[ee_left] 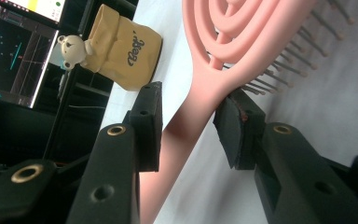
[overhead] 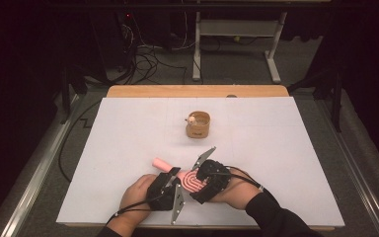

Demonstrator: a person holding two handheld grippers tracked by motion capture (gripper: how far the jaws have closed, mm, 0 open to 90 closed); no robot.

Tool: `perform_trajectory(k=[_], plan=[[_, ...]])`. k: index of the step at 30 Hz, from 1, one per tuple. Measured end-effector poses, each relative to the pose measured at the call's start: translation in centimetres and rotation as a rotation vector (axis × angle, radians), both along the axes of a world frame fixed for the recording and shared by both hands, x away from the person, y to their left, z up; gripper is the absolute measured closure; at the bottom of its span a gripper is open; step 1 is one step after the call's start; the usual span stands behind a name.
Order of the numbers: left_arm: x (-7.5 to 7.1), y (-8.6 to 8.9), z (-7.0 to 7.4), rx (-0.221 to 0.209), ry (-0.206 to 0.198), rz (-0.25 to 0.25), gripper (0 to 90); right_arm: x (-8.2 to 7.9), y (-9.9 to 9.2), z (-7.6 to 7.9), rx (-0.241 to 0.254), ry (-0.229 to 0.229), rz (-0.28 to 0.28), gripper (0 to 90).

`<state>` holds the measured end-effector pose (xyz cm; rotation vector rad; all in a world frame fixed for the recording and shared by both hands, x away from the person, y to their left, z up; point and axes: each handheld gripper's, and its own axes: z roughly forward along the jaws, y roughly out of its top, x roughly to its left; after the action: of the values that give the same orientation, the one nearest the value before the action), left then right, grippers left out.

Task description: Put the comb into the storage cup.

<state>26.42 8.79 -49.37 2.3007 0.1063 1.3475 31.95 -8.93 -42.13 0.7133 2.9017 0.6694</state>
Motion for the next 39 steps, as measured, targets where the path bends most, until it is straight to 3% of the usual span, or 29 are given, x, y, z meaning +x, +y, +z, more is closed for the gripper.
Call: perform_trajectory(k=[15, 27, 31, 39], plan=[[-0.3, -0.3, -0.3, 0.093, -0.046, -0.021, 67.9, 0.0, 0.1, -0.1, -0.001, 0.003, -0.005, 20.3], [-0.7, -0.9, -0.6, 0.154, -0.098, -0.034, 67.8, 0.1, -0.1, -0.1, -0.009, 0.002, -0.02, 20.3], [-0.7, -1.0, -0.6, 0.162, -0.092, -0.034, 72.1, 0.1, -0.1, -0.1, -0.004, 0.003, -0.021, 20.2], [-0.6, -1.2, -0.6, 0.166, -0.089, -0.02, 72.1, 0.1, -0.1, 0.0, 0.005, 0.002, -0.014, 20.3]])
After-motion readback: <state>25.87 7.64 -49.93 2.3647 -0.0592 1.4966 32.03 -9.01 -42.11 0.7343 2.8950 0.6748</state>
